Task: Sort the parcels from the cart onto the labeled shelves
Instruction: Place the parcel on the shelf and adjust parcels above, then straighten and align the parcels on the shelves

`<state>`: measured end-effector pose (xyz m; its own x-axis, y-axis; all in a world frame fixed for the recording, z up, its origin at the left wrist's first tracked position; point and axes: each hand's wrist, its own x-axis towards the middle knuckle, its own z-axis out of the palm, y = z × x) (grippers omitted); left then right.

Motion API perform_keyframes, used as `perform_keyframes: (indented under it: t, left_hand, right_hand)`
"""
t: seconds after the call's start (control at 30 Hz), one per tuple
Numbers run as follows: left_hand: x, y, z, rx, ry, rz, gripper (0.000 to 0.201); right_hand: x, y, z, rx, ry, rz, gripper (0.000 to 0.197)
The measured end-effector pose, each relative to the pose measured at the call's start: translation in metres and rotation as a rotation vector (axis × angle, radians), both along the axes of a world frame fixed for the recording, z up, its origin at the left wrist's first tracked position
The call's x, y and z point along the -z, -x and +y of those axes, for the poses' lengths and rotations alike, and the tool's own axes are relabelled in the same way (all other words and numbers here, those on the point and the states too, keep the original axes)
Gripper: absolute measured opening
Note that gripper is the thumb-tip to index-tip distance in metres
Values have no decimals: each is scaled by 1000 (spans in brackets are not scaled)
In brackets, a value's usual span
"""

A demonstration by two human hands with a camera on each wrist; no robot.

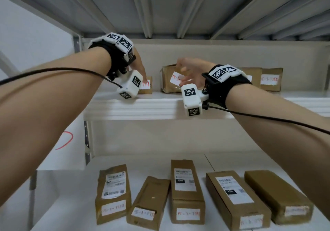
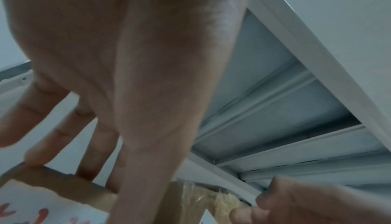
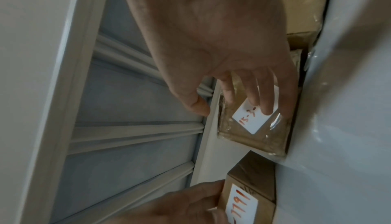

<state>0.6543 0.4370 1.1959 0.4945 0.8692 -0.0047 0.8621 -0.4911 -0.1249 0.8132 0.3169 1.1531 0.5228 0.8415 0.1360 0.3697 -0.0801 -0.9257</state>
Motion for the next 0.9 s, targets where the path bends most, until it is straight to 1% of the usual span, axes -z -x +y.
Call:
perform_keyframes:
  t: [0.03, 0.07, 0.1, 0.13, 0.17, 0.2, 0.23, 0.3, 0.37, 0.47, 0.5, 0.57, 0.67, 0.7, 0.73, 0.83, 0.9]
  left_hand:
    - [0, 1, -11, 21, 16, -33, 57]
    - [-1, 2, -14, 15, 21, -29, 66]
    - [-3, -2, -2, 28, 54, -32, 86]
    - [-6, -10, 21, 40, 143, -71, 109]
    - [-5, -15, 31, 38, 182, -54, 125]
    - [-5, -19, 39, 36, 205, -83, 126]
    - [-4, -19, 36, 41, 187, -130, 118]
    - [1, -13, -15, 83, 120, -216, 93]
    - [1, -14, -41, 107, 71, -255, 74]
    - [3, -17, -67, 155, 69, -304, 56]
    - [8, -18, -74, 167, 76, -323, 52]
    - [17, -18, -84, 194, 31, -382, 45]
    - [35, -15, -94, 217, -110, -561, 25]
    - [42, -14, -96, 228, -171, -615, 16]
    - [51, -12, -98, 228, -230, -656, 11]
    - [77, -4, -105, 204, -395, -758, 29]
    - [94, 2, -110, 200, -429, -796, 30]
  right_hand:
    - [1, -1, 0, 11, -7, 8, 26]
    - [2, -2, 1, 17, -18, 21, 25]
    - [3, -4, 1, 16, -27, 35, 23]
    - [4, -5, 1, 10, -36, 44, 21]
    - [6, -6, 0, 4, -44, 54, 20]
    - [7, -5, -1, 3, -53, 58, 19]
    - [8, -5, -3, 3, -61, 65, 19]
    - [13, -1, -8, 2, -77, 95, 17]
    - [15, 4, -15, -15, -132, 140, 12]
    - [17, 9, -27, -64, -193, 139, 12]
    - [19, 12, -30, -78, -204, 124, 11]
    - [26, 20, -36, -89, -238, 88, 12]
    - [39, 33, -43, -109, -375, 40, 21]
    - [43, 37, -47, -110, -442, 8, 21]
    - [48, 41, -51, -111, -509, -18, 20]
    - [65, 57, -63, -133, -677, -5, 19]
    - [80, 71, -70, -150, -787, 15, 17]
